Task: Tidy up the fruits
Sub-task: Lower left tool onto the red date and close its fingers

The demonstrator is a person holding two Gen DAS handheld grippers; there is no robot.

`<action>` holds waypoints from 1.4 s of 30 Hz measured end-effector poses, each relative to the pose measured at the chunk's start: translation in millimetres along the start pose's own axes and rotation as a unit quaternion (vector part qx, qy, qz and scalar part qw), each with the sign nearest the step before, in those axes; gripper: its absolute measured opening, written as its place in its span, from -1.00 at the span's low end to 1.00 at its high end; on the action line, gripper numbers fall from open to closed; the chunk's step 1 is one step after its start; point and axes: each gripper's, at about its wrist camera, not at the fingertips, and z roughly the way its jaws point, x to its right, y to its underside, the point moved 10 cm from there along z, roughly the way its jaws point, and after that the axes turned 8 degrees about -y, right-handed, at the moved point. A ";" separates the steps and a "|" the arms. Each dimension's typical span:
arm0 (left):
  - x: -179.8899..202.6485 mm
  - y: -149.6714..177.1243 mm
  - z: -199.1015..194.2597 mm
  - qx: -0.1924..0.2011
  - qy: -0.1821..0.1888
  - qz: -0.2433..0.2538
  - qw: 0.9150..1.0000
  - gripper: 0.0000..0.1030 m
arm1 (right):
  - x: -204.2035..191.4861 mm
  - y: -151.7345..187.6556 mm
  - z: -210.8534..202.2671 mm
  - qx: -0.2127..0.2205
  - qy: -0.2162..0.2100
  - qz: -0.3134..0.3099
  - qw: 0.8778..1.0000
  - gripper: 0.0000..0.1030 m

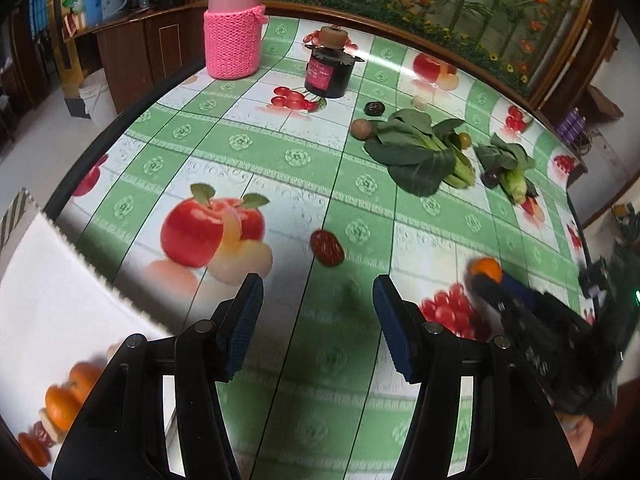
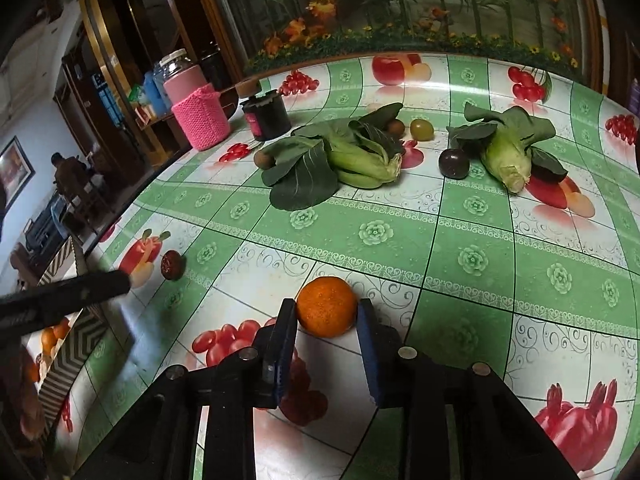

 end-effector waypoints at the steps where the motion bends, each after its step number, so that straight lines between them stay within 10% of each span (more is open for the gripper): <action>1: 1.1 -2.1 3.2 -0.002 -0.002 -0.001 1.000 0.11 | -0.4 -0.1 -1.2 0.000 -0.002 0.000 1.000 -0.43; 14: 11.9 -13.9 40.5 -0.026 0.011 -0.009 1.000 0.06 | -2.2 1.8 -3.0 -0.003 -0.023 0.011 1.000 -0.43; 20: 13.2 -11.0 45.9 -0.029 0.012 0.003 0.999 -0.60 | -3.8 1.9 -1.0 -0.004 -0.028 0.013 1.000 -0.43; 42: 8.7 16.6 -19.1 -0.009 0.037 0.036 0.999 -0.49 | -55.1 20.0 -43.7 0.018 -0.058 0.015 0.998 -0.43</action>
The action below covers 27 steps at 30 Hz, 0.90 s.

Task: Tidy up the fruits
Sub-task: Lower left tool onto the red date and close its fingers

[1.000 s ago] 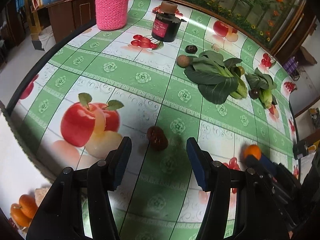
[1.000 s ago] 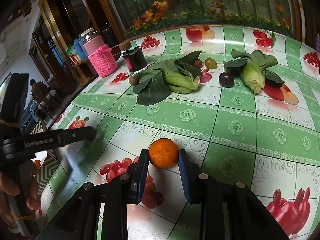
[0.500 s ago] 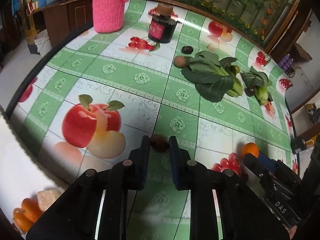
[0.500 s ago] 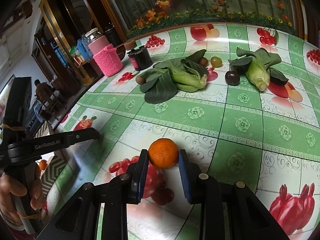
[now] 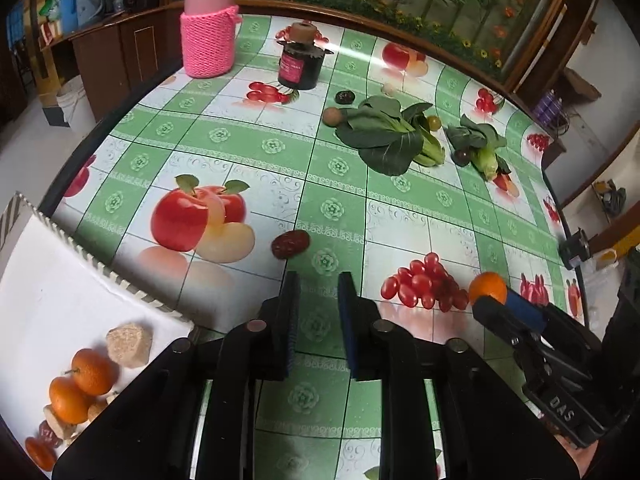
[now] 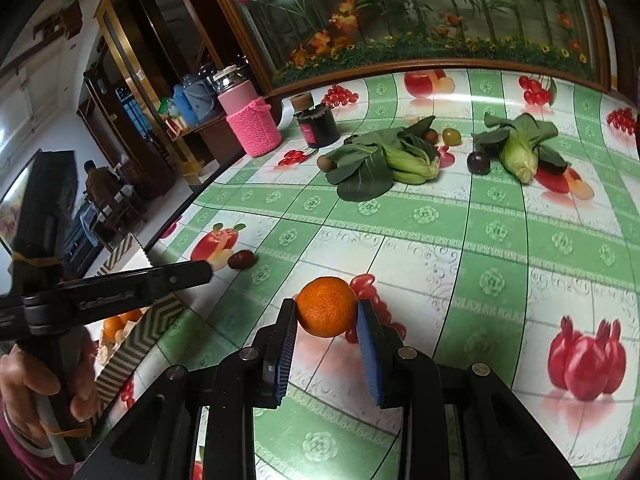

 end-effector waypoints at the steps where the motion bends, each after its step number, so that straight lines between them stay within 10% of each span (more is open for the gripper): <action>1: 0.0 -1.5 1.6 0.001 -0.003 0.001 1.000 -0.26 | 1.7 2.0 1.9 -0.001 -0.001 0.005 1.000 -0.43; 3: -0.9 -6.4 3.5 0.006 -0.003 -0.002 1.000 0.04 | 5.0 4.7 5.1 -0.005 -0.002 0.010 1.000 -0.43; 15: 2.8 -7.9 50.3 -0.033 -0.034 0.048 0.998 0.05 | 20.1 8.8 14.2 -0.012 -0.015 0.028 0.999 -0.43; 18: 0.5 -11.3 55.5 -0.029 -0.036 0.039 0.998 -0.45 | 19.7 8.7 11.5 -0.009 -0.015 0.026 1.000 -0.43; 27: -10.0 -15.0 37.6 -0.021 -0.023 0.016 0.999 -0.47 | 10.6 7.8 6.3 -0.006 -0.020 0.020 1.000 -0.43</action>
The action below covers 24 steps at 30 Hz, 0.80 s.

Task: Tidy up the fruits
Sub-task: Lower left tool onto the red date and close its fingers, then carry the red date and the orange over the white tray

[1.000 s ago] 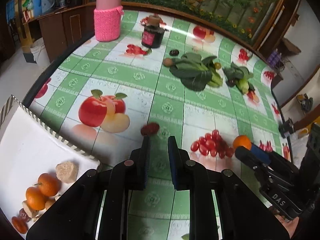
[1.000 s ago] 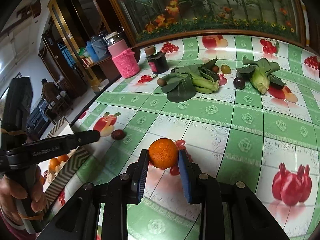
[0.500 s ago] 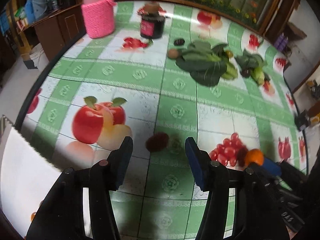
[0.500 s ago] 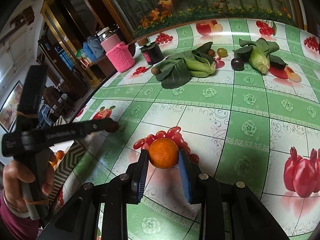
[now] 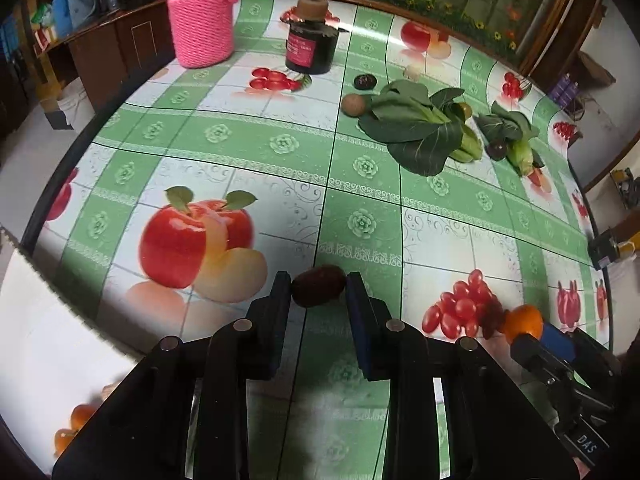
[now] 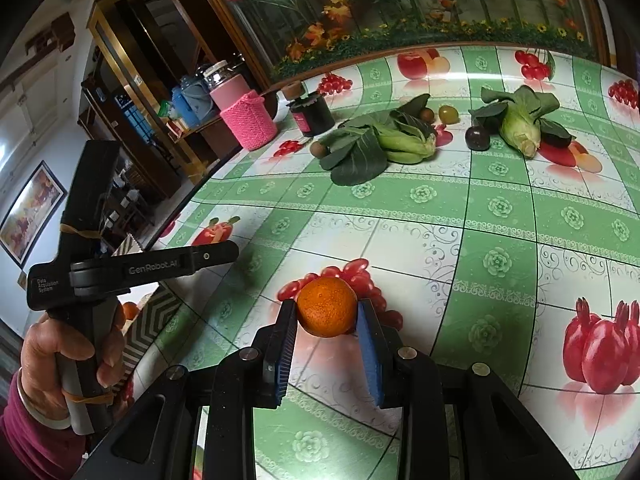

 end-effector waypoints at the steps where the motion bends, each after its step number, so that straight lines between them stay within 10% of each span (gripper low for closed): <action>1: -0.2 1.2 -4.9 0.002 0.002 -0.001 1.000 -0.47 | -3.1 0.0 -1.5 0.001 -0.001 -0.002 1.000 -0.43; 12: -17.3 46.2 -75.6 0.046 0.013 0.011 0.999 -0.47 | -60.8 13.1 -14.2 0.004 -0.016 -0.044 0.999 -0.43; 24: -125.3 90.1 -143.0 0.098 -0.027 -0.042 0.994 -0.47 | -144.4 35.1 -4.7 -0.001 -0.060 -0.093 0.994 -0.43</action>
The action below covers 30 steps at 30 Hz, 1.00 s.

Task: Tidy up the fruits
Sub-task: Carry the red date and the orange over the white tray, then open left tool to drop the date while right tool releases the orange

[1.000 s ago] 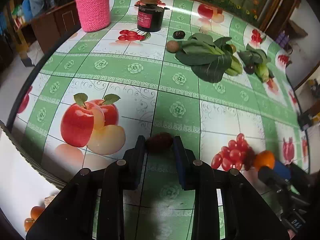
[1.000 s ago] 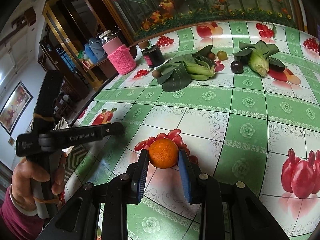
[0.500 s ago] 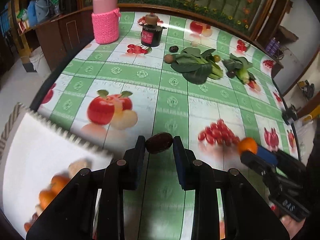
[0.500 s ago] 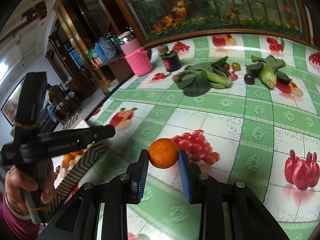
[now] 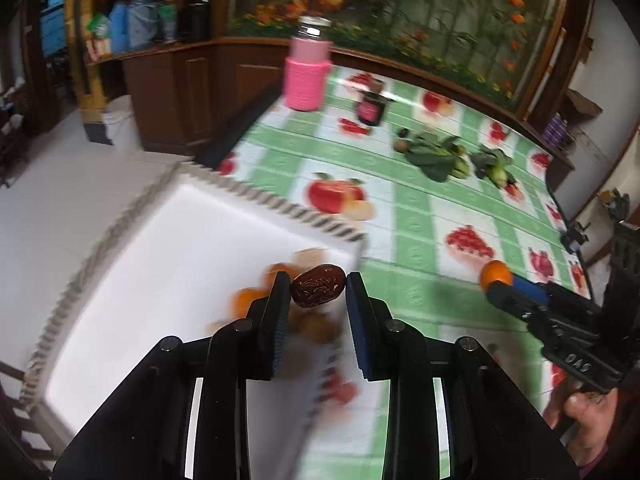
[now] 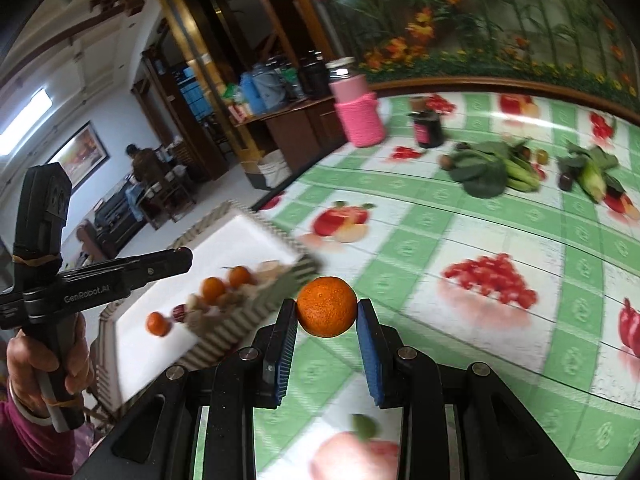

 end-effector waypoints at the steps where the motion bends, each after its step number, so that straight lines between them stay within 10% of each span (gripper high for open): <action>1: -10.7 2.6 -1.4 0.003 -0.009 -0.004 1.000 -0.47 | -11.2 0.0 5.4 -0.004 -0.005 -0.009 1.000 -0.43; 16: -96.1 48.9 -24.4 -0.010 -0.007 -0.054 0.998 -0.46 | -121.0 22.2 99.1 -0.089 -0.064 -0.084 0.990 -0.43; 30: -118.4 43.9 21.2 -0.030 -0.055 -0.042 0.997 -0.46 | -119.5 35.3 133.1 -0.139 0.002 -0.134 0.981 -0.43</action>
